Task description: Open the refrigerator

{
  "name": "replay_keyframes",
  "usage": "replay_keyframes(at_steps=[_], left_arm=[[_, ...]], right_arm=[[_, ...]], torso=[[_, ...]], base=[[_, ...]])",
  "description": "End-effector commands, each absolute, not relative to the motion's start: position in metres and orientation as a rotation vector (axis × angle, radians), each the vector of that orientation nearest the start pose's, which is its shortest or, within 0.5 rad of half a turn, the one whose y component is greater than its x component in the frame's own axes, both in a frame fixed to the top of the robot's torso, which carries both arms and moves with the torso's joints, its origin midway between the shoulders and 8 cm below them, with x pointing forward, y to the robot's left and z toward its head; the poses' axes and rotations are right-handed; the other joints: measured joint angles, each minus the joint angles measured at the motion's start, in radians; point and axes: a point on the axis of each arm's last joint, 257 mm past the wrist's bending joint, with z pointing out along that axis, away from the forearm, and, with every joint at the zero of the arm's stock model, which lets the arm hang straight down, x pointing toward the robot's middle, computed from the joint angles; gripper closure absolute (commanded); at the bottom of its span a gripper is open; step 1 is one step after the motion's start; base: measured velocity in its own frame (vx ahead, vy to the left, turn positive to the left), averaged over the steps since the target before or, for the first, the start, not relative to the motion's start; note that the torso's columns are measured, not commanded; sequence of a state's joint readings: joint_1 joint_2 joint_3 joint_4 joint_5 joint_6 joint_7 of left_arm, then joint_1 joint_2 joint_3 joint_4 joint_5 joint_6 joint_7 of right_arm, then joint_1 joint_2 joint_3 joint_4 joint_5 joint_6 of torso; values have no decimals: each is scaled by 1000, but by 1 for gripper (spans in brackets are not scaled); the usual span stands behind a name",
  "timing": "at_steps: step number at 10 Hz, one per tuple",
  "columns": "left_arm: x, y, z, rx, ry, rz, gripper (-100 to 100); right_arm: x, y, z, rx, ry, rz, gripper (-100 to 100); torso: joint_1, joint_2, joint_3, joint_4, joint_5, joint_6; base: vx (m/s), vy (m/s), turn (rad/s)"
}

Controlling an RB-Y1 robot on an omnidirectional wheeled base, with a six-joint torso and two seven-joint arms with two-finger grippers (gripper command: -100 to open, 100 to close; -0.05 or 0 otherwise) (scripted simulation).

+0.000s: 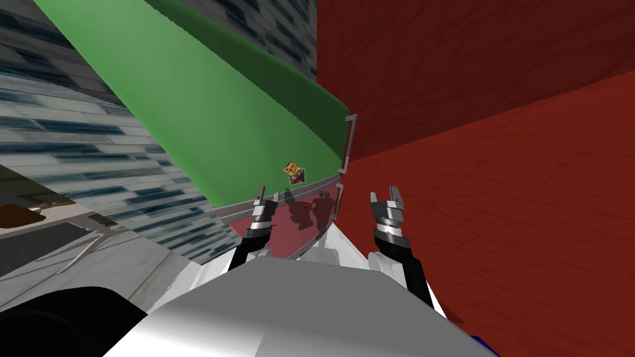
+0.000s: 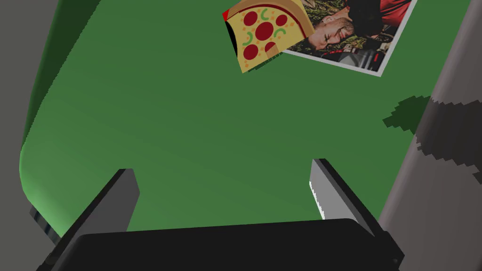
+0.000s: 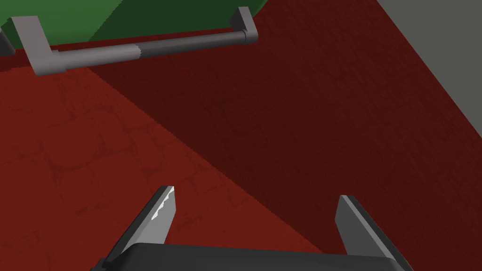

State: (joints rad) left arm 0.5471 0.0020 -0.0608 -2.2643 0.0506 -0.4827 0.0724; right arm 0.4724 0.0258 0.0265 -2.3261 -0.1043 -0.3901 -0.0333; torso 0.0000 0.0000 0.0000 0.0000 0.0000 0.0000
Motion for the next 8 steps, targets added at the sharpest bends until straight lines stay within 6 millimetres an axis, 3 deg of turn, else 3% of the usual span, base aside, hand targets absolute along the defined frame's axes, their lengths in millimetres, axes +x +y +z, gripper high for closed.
replay_keyframes(at_steps=[1, 8], left_arm=[[348, 271, -2, -789, 612, -1426, 0], [348, 271, -2, -789, 612, -1426, 0]], right_arm=[[354, -281, 33, 786, 546, 1432, 0], [354, -281, 33, 786, 545, 1432, 0]], torso=[[0, 40, -82, 41, 0, 0], [0, 544, -1087, 544, 0, 0]], base=[[0, 0, 0], [0, 0, 0]])
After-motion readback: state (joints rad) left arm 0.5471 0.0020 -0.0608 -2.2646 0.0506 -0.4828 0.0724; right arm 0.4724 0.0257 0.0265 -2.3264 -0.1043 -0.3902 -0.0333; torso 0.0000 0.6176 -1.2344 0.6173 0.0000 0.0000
